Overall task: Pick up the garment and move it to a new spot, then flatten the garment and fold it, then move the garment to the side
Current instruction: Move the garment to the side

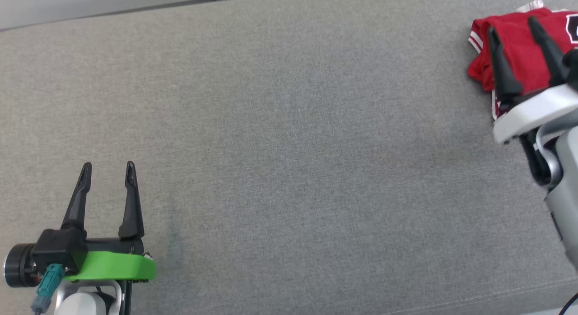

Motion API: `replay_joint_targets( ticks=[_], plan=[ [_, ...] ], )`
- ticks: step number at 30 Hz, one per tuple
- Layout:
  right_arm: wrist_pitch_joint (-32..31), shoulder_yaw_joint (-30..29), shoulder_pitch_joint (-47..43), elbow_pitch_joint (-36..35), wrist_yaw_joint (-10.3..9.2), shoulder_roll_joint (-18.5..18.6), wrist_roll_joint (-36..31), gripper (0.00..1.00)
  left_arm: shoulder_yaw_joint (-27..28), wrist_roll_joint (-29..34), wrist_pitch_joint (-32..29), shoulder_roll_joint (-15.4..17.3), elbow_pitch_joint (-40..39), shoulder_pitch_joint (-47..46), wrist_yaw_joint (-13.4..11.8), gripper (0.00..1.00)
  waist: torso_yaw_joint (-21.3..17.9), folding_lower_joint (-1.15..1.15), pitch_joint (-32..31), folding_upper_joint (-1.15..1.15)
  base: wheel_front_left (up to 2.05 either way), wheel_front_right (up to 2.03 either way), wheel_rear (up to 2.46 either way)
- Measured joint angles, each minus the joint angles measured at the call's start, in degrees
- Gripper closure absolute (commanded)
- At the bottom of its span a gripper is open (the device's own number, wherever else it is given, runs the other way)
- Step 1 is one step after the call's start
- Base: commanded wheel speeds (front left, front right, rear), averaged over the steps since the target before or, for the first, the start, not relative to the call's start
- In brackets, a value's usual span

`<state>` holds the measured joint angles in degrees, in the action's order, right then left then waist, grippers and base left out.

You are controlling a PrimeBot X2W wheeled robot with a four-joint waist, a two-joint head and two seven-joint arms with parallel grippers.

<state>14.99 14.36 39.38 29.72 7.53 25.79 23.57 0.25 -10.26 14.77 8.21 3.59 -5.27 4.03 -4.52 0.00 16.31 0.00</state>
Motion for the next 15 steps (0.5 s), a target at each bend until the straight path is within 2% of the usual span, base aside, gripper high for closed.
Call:
replay_joint_targets(
  ticks=[6, 15],
  plan=[
    [0.0, -4.6, -11.9, -6.1, 0.0, -6.0, -3.0, 0.0, 0.5, -0.6, 0.2, 0.0, 1.6, 1.9, 0.0, 0.0, 1.9, 0.0, -5.1, 0.0, 0.0, 0.0, 0.0],
    [-1.1, -9.4, -27.2, -15.5, 0.0, -11.7, -6.1, 0.0, 0.9, -1.2, 0.2, 0.5, 3.5, 4.8, 0.1, 0.0, 4.3, 0.0, -11.2, 0.0, 0.0, 0.0, 0.0]
  ],
)
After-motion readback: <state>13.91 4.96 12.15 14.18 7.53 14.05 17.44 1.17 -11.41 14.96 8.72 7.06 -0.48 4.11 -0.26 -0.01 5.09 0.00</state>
